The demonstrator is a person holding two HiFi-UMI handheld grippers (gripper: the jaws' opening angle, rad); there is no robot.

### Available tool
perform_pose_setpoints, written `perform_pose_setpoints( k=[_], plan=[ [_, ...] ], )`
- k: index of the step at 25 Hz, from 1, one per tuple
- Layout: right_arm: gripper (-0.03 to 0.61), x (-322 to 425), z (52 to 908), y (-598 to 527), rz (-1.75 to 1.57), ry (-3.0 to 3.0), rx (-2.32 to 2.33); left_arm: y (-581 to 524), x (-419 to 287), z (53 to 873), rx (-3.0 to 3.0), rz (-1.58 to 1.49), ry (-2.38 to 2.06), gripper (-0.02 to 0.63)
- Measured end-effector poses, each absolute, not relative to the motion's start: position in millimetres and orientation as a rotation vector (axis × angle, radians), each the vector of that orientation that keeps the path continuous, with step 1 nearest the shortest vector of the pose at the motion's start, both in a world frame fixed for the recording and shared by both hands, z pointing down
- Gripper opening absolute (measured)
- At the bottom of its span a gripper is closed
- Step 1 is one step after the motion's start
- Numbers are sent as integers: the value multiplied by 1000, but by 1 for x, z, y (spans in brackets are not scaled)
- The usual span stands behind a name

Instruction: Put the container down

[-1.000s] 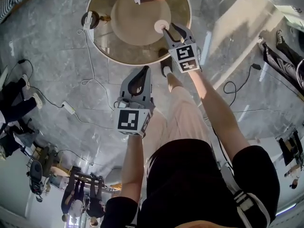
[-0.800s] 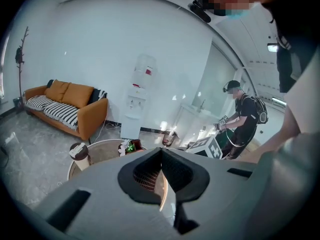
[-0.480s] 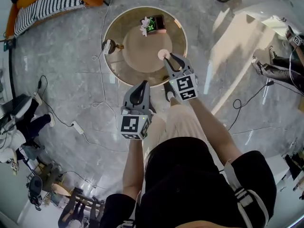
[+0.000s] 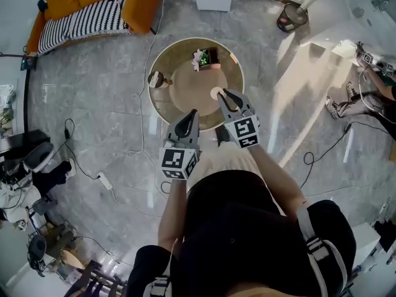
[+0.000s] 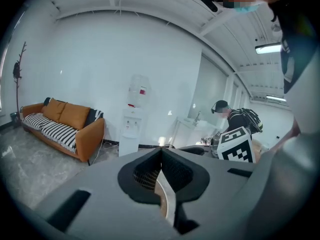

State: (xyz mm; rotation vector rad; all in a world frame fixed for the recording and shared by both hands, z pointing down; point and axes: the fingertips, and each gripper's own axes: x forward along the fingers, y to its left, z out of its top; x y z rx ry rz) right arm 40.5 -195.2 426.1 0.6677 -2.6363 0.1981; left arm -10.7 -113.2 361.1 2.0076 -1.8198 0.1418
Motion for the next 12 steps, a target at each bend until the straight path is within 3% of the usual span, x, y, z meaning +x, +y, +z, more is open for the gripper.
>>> perform_pose_setpoints(
  k=[12],
  plan=[
    [6, 56, 336, -167, 85, -2743, 770, -112, -14, 323, 2152, 75, -1776, 18]
  ],
)
